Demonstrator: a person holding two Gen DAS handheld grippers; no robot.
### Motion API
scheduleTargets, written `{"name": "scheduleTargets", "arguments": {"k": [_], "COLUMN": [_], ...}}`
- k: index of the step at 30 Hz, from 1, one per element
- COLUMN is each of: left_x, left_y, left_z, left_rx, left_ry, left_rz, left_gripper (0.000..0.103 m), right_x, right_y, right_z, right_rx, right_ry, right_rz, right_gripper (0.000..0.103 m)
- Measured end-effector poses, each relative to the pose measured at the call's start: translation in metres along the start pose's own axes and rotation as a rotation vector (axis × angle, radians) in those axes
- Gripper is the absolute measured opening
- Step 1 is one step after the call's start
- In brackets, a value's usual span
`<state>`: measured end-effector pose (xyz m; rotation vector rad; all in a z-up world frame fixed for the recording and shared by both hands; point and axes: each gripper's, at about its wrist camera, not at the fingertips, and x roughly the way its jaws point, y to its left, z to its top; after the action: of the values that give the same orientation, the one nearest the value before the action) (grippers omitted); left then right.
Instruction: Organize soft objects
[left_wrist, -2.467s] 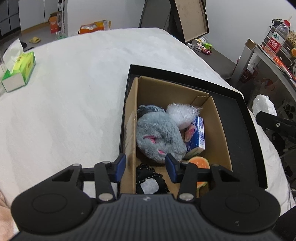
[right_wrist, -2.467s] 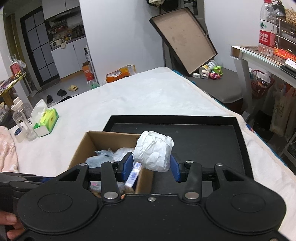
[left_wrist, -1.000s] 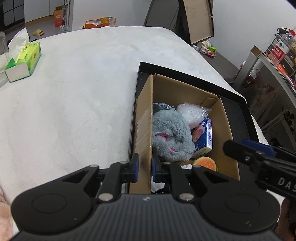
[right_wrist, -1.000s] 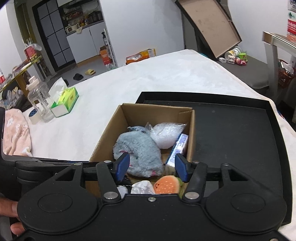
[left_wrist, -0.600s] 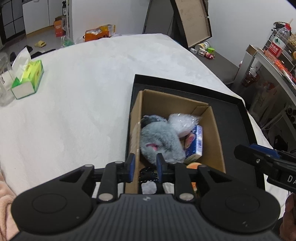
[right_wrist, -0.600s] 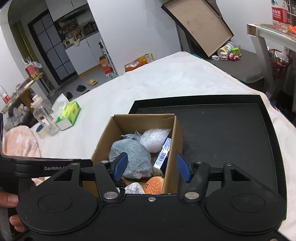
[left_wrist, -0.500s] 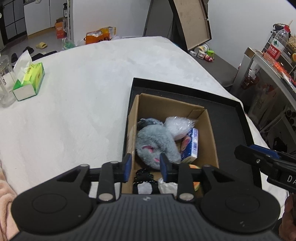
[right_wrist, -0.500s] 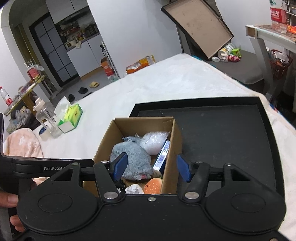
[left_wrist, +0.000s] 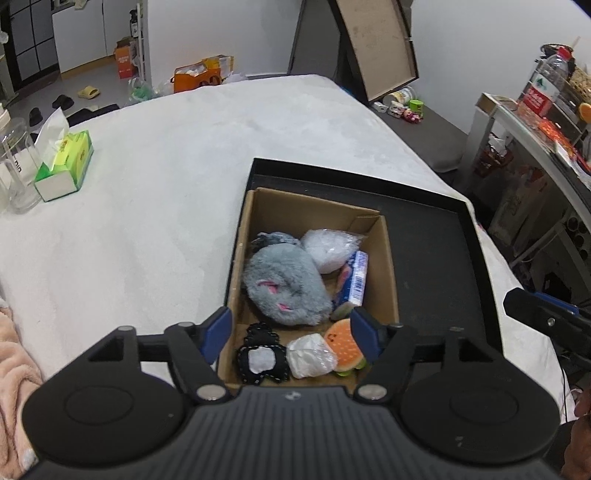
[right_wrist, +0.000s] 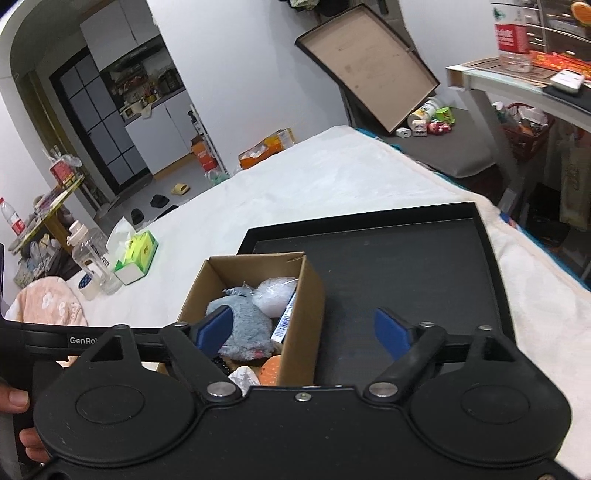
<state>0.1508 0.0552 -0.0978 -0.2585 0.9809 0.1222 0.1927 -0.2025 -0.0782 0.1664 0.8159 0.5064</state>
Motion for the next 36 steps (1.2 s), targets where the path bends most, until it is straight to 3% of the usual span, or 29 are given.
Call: {"name": "scheduleTargets", "arguments": {"k": [8,25,36], "left_x": [-0.027,-0.088,-0.133], "left_y": [-0.021,-0.023,-0.016], "left_z": [-0.005,-0.021,-0.037], "left_rx": [0.036,0.051,0.042], "left_ry": [-0.035,-0.105,-0.162], "left_rz": [-0.014,-0.052,-0.054], "left_gripper": [0.08,0.093,0.094], "right_x": [-0.027,-0.07,-0.101], "right_y": [-0.012,-0.003,0.013], "right_z": [0.0,-0.007,-0.012], "right_rx": [0.04,0.063,0.047], "right_ry": [-0.028,-0.059,-0.096], "right_rz": [-0.024,-0.083,-0.102], "right_gripper": [0.103,0.103,0.103]}}
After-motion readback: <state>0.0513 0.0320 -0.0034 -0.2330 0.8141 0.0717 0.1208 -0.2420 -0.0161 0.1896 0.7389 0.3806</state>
